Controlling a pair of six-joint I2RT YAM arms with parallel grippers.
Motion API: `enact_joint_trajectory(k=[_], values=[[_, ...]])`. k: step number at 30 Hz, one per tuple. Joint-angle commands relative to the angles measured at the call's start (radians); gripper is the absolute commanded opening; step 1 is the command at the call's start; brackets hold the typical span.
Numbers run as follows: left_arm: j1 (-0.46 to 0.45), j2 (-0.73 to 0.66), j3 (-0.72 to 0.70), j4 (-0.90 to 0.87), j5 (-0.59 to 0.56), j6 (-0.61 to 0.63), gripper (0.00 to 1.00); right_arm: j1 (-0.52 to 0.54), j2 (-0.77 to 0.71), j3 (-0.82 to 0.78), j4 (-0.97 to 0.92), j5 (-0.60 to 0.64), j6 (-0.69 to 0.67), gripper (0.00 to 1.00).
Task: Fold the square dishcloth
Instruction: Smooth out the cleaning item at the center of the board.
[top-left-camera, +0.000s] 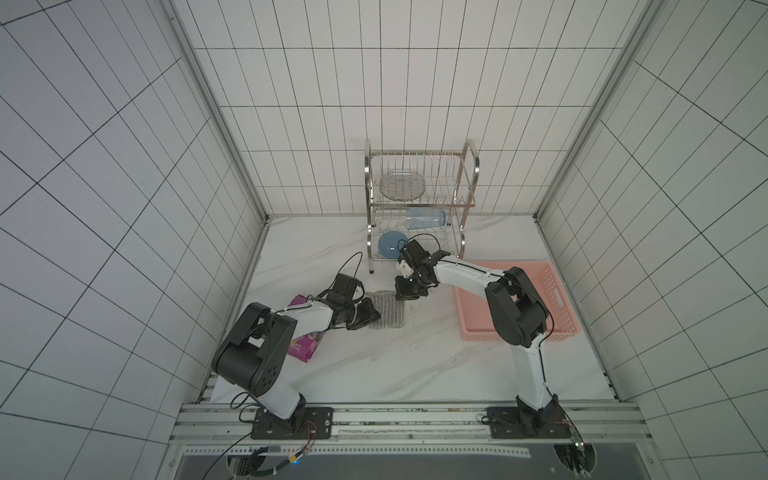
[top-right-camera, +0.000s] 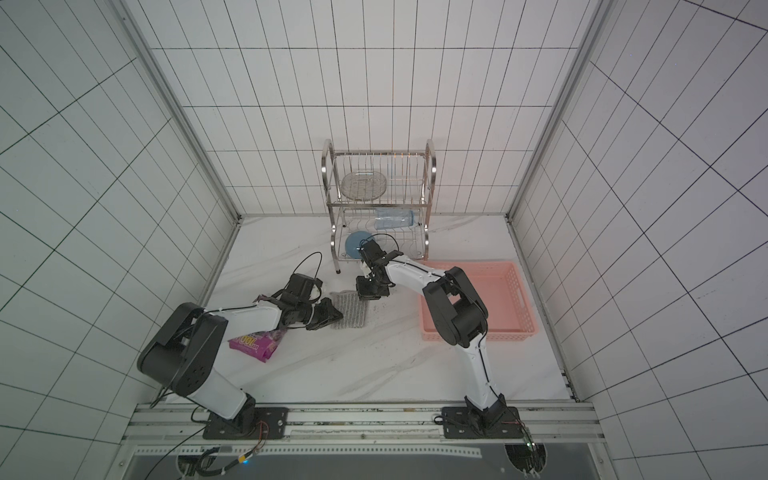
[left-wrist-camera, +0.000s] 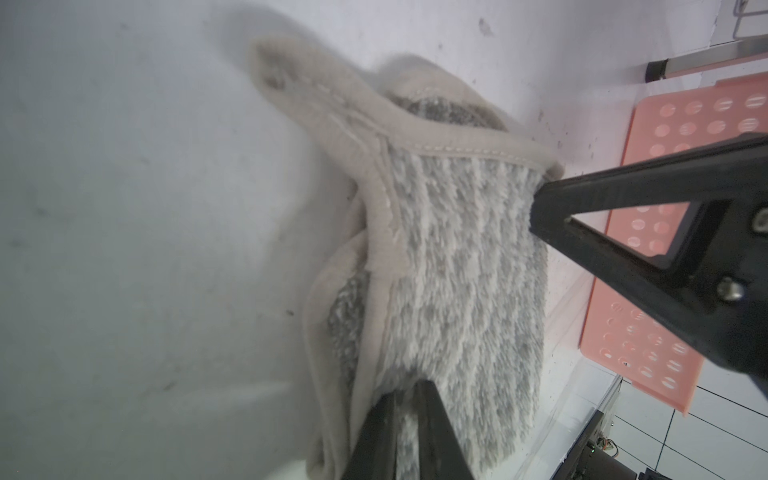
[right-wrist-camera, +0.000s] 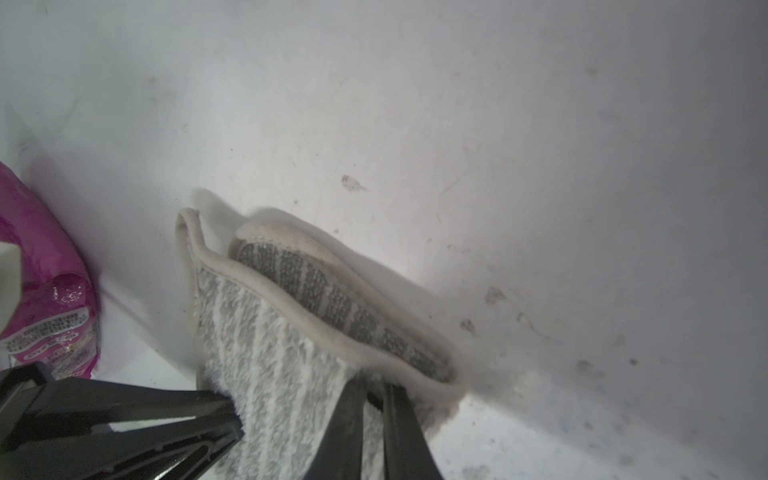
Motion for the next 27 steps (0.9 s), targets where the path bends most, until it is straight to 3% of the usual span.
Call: enact_joint_trajectory(k=[1, 4, 10, 17, 21, 24, 27], values=[[0.012, -0.027, -0.006, 0.013, 0.000, -0.017, 0.21, -0.005, -0.026, 0.027, -0.015, -0.002, -0.011, 0.16], [0.013, -0.091, 0.008, -0.017, -0.004, -0.024, 0.33, 0.002, -0.082, 0.029, -0.044, 0.026, -0.033, 0.20], [0.044, -0.274, 0.058, -0.160, -0.057, -0.012, 0.47, 0.007, -0.259, -0.022, -0.087, 0.139, -0.054, 0.32], [0.166, -0.499, 0.087, -0.332, -0.189, 0.002, 0.76, -0.024, -0.509, -0.147, -0.134, 0.429, -0.055, 0.54], [0.236, -0.624, 0.095, -0.385, -0.338, 0.014, 0.98, -0.081, -0.680, -0.248, -0.136, 0.608, -0.073, 0.76], [0.249, -0.700, 0.078, -0.373, -0.528, 0.047, 0.99, -0.147, -0.779, -0.308, -0.135, 0.722, -0.092, 0.92], [0.265, -0.759, 0.055, -0.352, -0.718, 0.076, 0.99, -0.240, -0.841, -0.363, -0.128, 0.773, -0.109, 0.97]])
